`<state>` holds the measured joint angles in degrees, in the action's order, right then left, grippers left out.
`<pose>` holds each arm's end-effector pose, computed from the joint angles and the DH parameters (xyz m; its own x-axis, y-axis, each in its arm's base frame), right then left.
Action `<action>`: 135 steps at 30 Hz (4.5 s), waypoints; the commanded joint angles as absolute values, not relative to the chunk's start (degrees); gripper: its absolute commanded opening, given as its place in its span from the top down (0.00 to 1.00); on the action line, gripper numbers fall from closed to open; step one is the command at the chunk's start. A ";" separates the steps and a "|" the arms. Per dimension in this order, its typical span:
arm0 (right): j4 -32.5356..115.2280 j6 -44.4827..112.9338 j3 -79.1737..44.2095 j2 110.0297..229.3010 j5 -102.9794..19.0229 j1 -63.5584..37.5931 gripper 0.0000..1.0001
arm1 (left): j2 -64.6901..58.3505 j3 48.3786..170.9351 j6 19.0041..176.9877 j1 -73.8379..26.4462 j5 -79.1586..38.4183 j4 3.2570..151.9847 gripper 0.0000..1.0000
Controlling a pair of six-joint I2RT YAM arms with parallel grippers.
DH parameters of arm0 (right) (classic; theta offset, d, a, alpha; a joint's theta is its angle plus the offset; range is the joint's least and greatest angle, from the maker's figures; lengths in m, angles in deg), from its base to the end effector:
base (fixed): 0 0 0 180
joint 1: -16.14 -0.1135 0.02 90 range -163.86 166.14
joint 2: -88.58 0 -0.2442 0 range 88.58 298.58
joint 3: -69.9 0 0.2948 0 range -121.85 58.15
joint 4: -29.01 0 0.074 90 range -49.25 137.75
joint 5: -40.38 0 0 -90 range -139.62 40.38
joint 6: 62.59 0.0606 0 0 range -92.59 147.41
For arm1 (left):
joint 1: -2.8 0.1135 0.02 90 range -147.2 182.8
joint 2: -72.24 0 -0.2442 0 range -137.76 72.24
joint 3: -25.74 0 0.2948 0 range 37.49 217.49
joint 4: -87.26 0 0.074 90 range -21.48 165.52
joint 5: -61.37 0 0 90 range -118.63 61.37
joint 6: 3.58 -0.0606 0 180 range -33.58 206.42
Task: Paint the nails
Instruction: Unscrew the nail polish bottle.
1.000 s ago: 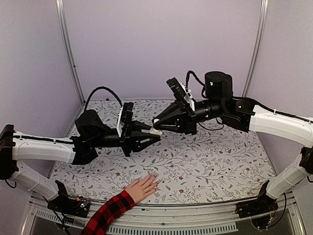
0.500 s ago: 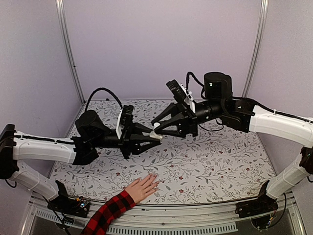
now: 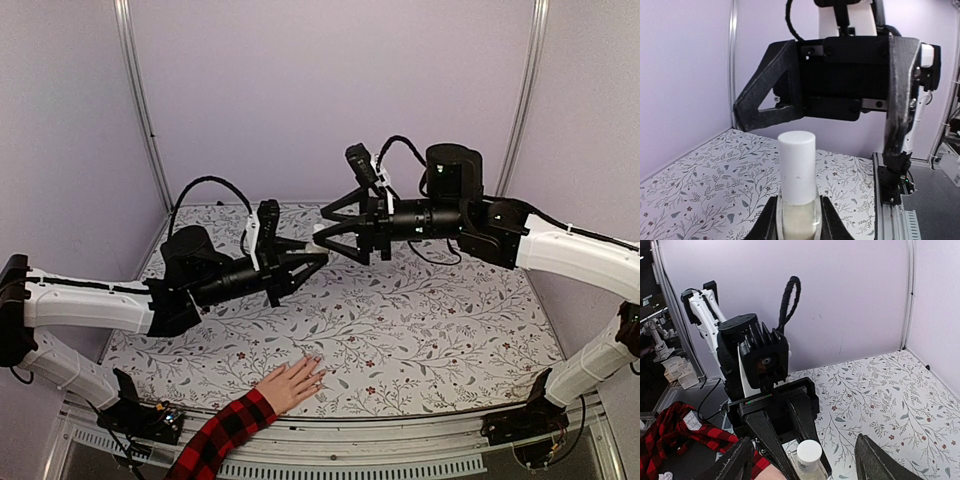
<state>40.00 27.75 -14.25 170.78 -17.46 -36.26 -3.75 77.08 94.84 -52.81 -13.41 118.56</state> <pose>0.2217 0.3407 0.3458 -0.1018 -0.1239 -0.9871 -0.9909 0.1008 0.0895 0.1904 -0.3064 0.2428 -0.0735 -0.1428 -0.9870 0.9430 0.3123 -0.1154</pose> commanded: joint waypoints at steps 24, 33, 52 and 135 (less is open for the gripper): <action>40.75 41.82 -16.26 177.94 -34.00 -35.45 0.58 | -9.75 84.20 92.49 -55.33 -36.14 112.39 1.00; 40.75 41.14 -16.49 177.62 -32.76 -35.37 0.88 | -10.93 84.26 92.53 -55.33 -36.29 111.17 1.00; 37.67 30.55 -12.65 172.33 -15.93 -35.37 1.00 | -7.86 81.05 91.22 -54.58 -11.41 116.45 1.00; 38.03 47.18 -11.93 172.88 -36.39 -34.40 0.31 | -14.00 86.50 86.51 -59.17 -39.51 113.96 1.00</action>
<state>37.02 45.45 -9.40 171.37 -35.88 -34.47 -13.32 84.49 87.69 -58.04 -37.49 113.95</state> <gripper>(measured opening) 0.729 0.214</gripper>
